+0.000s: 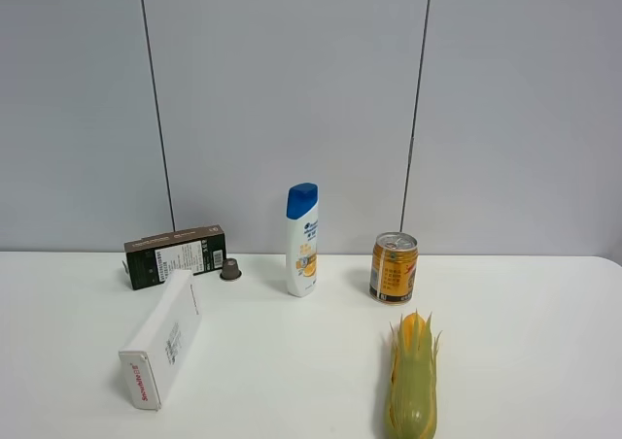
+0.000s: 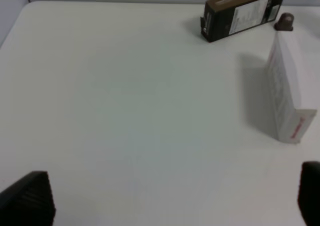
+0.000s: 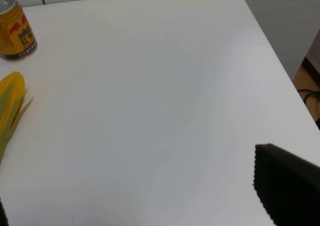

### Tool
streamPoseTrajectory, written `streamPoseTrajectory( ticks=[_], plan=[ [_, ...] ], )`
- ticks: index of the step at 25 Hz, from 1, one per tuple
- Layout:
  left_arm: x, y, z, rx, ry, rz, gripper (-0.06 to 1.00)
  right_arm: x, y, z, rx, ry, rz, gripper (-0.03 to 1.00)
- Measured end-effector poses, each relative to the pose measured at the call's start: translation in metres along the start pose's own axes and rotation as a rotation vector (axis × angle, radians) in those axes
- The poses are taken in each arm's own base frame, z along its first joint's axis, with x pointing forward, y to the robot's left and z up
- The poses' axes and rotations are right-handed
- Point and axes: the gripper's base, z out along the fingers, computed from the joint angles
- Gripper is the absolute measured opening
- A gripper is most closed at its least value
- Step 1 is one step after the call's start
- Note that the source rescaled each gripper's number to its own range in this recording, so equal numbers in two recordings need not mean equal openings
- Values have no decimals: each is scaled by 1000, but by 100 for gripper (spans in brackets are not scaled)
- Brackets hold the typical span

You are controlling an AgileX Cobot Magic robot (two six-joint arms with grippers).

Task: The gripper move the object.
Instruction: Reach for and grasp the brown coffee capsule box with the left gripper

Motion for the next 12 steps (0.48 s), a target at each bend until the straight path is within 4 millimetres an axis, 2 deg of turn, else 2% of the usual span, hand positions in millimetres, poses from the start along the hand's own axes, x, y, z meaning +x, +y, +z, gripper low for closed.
streamPoseTrajectory(
  ticks=[2, 5, 10, 12],
  plan=[
    [-6, -3, 6, 30, 38, -19, 100, 0, 0, 0, 0, 0, 0, 100],
    [-29, -7, 17, 62, 69, -31, 100, 0, 0, 0, 0, 0, 0, 100],
    [-86, -9, 40, 75, 79, 74, 100, 0, 0, 0, 0, 0, 0, 100],
    [-108, -11, 56, 83, 102, 136, 100, 0, 0, 0, 0, 0, 0, 100]
  ],
)
